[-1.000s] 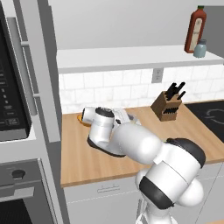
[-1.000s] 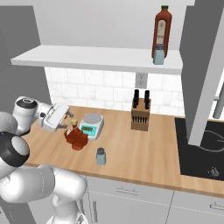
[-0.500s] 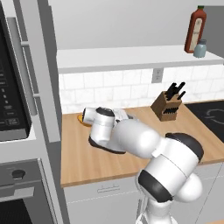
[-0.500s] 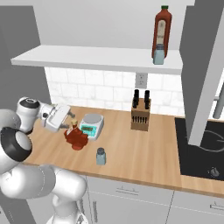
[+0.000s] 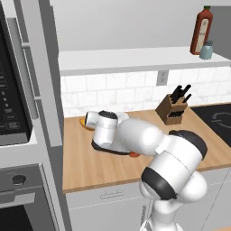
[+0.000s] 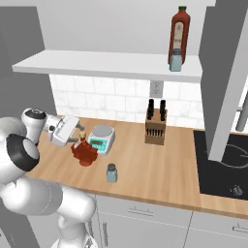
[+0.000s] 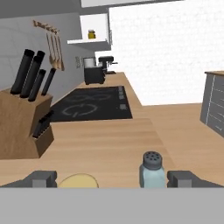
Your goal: Put the shaker and condiment bottle from the counter next to their counterparts in the cabinet.
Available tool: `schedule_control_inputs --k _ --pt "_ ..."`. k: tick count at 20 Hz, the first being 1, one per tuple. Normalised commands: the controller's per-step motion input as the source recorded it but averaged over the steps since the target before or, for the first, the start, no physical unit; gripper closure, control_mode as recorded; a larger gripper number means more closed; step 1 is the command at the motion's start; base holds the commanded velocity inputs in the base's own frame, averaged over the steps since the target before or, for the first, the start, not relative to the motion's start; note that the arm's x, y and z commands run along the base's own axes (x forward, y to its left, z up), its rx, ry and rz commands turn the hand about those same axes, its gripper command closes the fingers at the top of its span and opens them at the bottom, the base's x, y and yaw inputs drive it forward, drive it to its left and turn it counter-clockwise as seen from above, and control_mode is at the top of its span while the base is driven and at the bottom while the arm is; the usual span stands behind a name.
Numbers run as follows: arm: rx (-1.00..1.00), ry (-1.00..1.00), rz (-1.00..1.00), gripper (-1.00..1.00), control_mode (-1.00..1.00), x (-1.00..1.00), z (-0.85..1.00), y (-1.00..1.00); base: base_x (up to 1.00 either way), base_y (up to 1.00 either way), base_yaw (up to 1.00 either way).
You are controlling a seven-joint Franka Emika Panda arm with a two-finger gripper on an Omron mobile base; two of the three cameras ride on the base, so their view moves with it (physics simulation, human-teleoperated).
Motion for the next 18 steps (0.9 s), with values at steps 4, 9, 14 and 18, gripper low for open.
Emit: schedule_control_inputs --k 4,9,14,18 --pt "0.00 0.00 0.00 -1.00 -1.00 0.03 -0.10 0.00 0.00 0.00 0.00" --pt "0.00 0.00 -0.01 -1.00 -1.00 -0.08 -0.03 0.00 0.00 0.00 0.00" --pt "0.00 0.00 -0.01 -1.00 -1.00 -0.04 0.03 0.00 0.00 0.00 0.00" --pt "0.00 0.00 0.00 -1.00 -1.00 0.00 0.02 0.00 0.00 0.00 0.00"
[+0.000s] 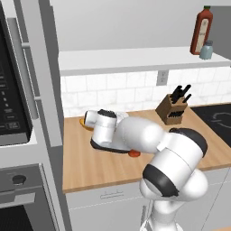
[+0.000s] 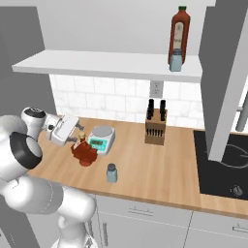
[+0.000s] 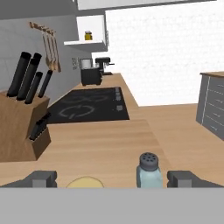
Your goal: Put the shaker and condiment bottle from the counter next to their counterparts in the cabinet.
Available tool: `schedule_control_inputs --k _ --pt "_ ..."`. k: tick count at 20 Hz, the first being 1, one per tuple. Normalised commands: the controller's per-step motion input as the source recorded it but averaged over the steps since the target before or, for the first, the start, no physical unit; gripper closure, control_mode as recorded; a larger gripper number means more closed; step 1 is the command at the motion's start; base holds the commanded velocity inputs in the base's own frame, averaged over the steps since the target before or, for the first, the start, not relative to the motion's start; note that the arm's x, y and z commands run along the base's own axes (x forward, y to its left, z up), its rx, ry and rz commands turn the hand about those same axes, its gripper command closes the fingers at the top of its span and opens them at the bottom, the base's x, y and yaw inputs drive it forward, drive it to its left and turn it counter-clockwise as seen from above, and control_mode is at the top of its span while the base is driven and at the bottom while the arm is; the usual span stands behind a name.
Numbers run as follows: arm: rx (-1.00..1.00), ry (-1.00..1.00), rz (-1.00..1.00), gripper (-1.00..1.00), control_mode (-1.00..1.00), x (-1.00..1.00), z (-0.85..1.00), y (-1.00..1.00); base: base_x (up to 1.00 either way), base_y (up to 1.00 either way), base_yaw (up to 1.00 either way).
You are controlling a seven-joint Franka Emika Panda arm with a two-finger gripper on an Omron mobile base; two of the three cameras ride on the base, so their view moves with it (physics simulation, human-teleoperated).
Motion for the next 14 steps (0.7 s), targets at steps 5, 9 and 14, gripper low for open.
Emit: schedule_control_inputs --k 5,9,14 --pt "0.00 0.00 0.00 -1.00 -1.00 0.11 -0.02 0.00 0.00 0.00 0.00" --pt "0.00 0.00 0.00 -1.00 -1.00 0.17 -0.12 0.00 0.00 0.00 0.00" --pt "0.00 0.01 0.00 -1.00 -1.00 0.02 -0.18 0.00 0.00 0.00 0.00"
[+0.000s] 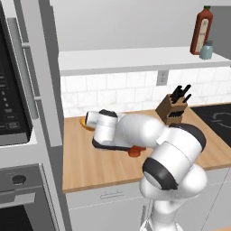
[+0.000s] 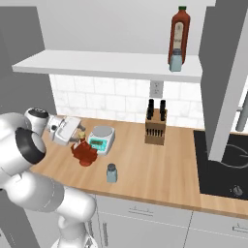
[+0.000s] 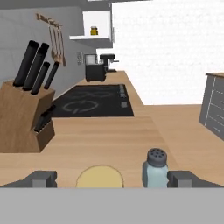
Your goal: Put the shaker and condiment bottle from the counter next to their counterparts in the cabinet.
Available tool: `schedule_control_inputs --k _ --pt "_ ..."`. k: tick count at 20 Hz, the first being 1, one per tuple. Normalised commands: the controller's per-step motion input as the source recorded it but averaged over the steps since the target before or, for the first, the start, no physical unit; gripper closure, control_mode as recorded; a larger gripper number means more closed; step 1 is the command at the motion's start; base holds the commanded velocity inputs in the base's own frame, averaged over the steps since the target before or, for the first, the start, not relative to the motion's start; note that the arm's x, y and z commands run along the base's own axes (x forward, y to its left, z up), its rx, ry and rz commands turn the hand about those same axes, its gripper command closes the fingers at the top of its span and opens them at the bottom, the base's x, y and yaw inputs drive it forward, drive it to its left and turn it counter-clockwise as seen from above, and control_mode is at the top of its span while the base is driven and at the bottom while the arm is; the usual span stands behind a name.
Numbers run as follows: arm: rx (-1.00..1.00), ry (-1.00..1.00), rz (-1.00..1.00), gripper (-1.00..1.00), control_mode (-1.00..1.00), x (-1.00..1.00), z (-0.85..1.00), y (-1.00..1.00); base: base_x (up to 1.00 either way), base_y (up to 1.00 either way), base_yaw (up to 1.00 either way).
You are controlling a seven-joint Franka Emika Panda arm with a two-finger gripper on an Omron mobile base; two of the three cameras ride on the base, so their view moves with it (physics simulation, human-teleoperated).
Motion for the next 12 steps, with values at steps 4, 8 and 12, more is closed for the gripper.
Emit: schedule_control_inputs --k 4,8,12 --pt "0.00 0.02 0.00 -1.00 -1.00 0.00 -0.18 0.00 0.00 0.00 0.00" --pt "0.00 0.00 0.00 -1.00 -1.00 0.00 -0.10 0.00 0.00 0.00 0.00" --pt "0.00 0.01 0.00 -1.00 -1.00 0.00 -0.03 0.00 0.00 0.00 0.00"
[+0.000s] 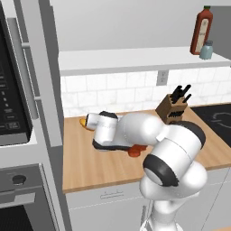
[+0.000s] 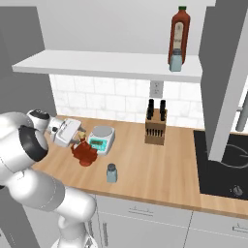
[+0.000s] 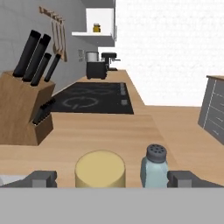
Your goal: Put the shaker and condiment bottle from the counter next to their counterparts in the cabinet.
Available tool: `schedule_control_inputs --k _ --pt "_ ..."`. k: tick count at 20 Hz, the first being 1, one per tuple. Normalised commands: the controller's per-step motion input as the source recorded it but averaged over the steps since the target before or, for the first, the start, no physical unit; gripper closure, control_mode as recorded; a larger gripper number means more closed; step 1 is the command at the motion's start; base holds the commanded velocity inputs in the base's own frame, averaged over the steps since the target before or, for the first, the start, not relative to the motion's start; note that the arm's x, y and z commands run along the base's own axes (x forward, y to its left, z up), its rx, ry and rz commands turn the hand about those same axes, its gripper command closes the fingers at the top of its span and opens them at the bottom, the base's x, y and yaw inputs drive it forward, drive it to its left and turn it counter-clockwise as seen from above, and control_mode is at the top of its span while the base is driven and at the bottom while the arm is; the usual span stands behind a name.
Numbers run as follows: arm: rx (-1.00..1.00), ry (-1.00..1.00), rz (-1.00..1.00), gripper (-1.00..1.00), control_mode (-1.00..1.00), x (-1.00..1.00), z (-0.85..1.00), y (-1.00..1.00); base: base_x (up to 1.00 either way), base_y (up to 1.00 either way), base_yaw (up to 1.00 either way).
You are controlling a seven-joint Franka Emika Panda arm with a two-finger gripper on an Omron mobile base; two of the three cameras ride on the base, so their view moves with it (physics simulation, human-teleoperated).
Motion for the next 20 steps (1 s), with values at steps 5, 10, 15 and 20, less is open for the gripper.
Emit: schedule_control_inputs --k 5,10,15,20 --pt "0.00 0.01 0.00 -1.00 -1.00 0.00 -0.01 0.00 0.00 0.00 0.00" --pt "0.00 0.00 0.00 -1.00 -1.00 0.00 -0.05 0.00 0.00 0.00 0.00" --pt "0.02 0.07 0.00 -1.00 -1.00 -0.01 -0.14 0.00 0.00 0.00 0.00" --pt "0.05 0.12 0.00 -1.00 -1.00 0.00 -0.21 0.00 0.00 0.00 0.00"
